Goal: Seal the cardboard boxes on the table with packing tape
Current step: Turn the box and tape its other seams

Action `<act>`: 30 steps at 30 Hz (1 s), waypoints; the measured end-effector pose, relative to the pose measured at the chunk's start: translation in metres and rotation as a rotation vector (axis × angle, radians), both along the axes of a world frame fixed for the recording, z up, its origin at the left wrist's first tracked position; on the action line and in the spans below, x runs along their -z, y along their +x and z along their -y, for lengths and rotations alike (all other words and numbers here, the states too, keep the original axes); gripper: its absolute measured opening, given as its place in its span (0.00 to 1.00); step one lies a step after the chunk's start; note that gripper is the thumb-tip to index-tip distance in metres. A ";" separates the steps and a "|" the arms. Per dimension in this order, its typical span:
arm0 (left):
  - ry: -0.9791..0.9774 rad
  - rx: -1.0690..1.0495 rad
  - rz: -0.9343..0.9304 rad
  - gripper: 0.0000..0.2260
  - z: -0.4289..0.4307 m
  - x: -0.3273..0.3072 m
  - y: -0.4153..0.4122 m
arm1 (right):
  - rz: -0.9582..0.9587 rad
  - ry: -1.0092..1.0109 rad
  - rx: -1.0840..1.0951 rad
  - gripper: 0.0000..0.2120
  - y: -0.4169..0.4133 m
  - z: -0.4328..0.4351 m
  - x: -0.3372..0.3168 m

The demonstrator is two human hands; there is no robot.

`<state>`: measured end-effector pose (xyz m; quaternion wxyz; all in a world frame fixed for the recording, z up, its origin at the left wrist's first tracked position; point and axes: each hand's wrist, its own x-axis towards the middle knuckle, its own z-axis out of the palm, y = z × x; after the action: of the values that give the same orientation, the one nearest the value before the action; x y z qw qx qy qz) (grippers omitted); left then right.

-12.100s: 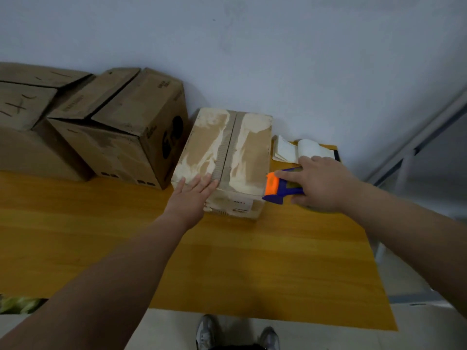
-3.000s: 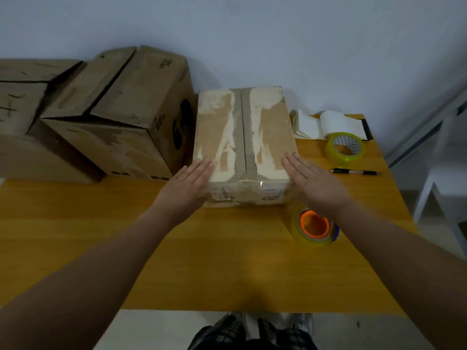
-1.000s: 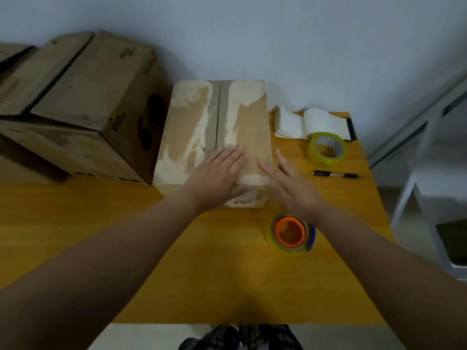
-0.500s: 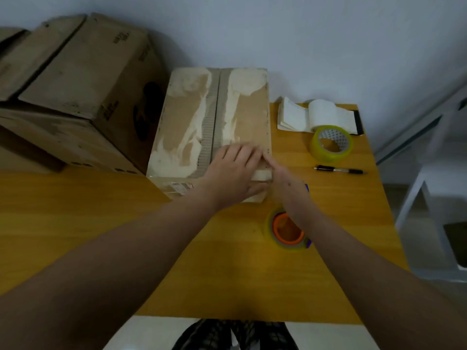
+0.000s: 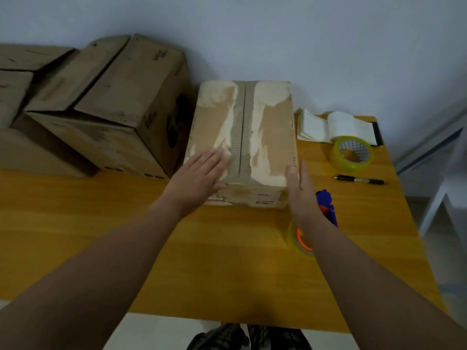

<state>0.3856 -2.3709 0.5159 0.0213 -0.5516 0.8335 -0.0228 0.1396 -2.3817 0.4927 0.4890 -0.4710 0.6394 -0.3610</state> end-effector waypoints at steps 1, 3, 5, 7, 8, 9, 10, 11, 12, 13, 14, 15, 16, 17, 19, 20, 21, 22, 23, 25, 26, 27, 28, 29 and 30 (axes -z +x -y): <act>0.027 -0.045 -0.019 0.26 -0.005 -0.003 0.014 | 0.016 0.004 -0.023 0.33 0.000 -0.001 -0.003; 0.091 -0.156 -0.047 0.24 -0.014 -0.009 0.036 | 0.031 0.017 -0.066 0.27 0.000 -0.003 -0.010; 0.150 -0.260 -0.070 0.24 -0.020 -0.013 0.046 | 0.033 0.058 -0.072 0.26 -0.002 -0.005 -0.017; 0.181 -0.318 -0.145 0.23 -0.024 -0.016 0.045 | 0.001 0.083 -0.062 0.26 -0.003 -0.006 -0.027; 0.181 -0.335 -0.192 0.23 -0.024 -0.017 0.042 | -0.027 0.077 -0.046 0.26 -0.002 -0.006 -0.032; 0.174 -0.358 -0.242 0.23 -0.024 -0.018 0.038 | -0.070 0.052 -0.033 0.27 -0.001 -0.004 -0.037; 0.174 -0.385 -0.289 0.23 -0.023 -0.019 0.033 | -0.137 0.024 -0.034 0.28 0.001 -0.003 -0.042; 0.179 -0.407 -0.329 0.23 -0.023 -0.020 0.029 | -0.278 -0.023 -0.065 0.28 0.002 -0.001 -0.046; 0.172 -0.414 -0.339 0.22 -0.022 -0.022 0.024 | -0.497 -0.087 -0.123 0.29 0.004 0.002 -0.050; 0.149 -0.407 -0.321 0.22 -0.020 -0.025 0.018 | -0.727 -0.150 -0.188 0.30 0.007 0.005 -0.051; 0.117 -0.379 -0.291 0.25 -0.016 -0.028 0.010 | -0.920 -0.209 -0.250 0.30 0.011 0.006 -0.050; 0.093 -0.331 -0.268 0.30 -0.010 -0.032 0.000 | -1.019 -0.232 -0.315 0.29 0.015 0.008 -0.048; 0.095 -0.264 -0.238 0.34 -0.003 -0.034 -0.013 | -1.041 -0.216 -0.377 0.28 0.020 0.009 -0.044; 0.117 -0.186 -0.180 0.36 0.005 -0.035 -0.025 | -1.025 -0.182 -0.420 0.29 0.024 0.009 -0.042; 0.195 -0.079 -0.001 0.37 0.021 -0.028 -0.043 | -0.988 -0.161 -0.472 0.33 0.023 0.012 -0.033; 0.221 -0.078 0.064 0.37 0.028 -0.024 -0.048 | -0.986 -0.187 -0.481 0.33 0.020 0.016 -0.031; 0.221 -0.096 0.097 0.38 0.033 -0.021 -0.050 | -0.990 -0.214 -0.492 0.34 0.016 0.020 -0.029; 0.206 -0.116 0.109 0.37 0.037 -0.018 -0.051 | -0.995 -0.221 -0.498 0.33 0.012 0.024 -0.029; 0.186 -0.126 0.117 0.37 0.040 -0.016 -0.053 | -0.999 -0.217 -0.507 0.33 0.010 0.028 -0.030; 0.162 -0.131 0.112 0.37 0.043 -0.015 -0.055 | -1.023 -0.226 -0.508 0.34 0.009 0.034 -0.034; 0.162 -0.130 0.110 0.36 0.044 -0.016 -0.057 | -1.035 -0.226 -0.502 0.34 0.008 0.036 -0.035; 0.166 -0.129 0.113 0.35 0.045 -0.016 -0.060 | -1.045 -0.219 -0.489 0.34 0.007 0.037 -0.036; 0.171 -0.125 0.112 0.34 0.047 -0.018 -0.064 | -1.054 -0.210 -0.480 0.33 0.004 0.038 -0.036; 0.180 -0.121 0.108 0.34 0.048 -0.019 -0.070 | -1.064 -0.204 -0.471 0.32 -0.001 0.039 -0.034; 0.193 -0.117 0.106 0.34 0.049 -0.019 -0.075 | -1.071 -0.203 -0.461 0.31 -0.007 0.040 -0.032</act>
<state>0.3102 -2.4203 0.5349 0.1194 -0.5928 0.7959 0.0298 0.1329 -2.4220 0.5244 0.1165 -0.7589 0.6405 -0.0169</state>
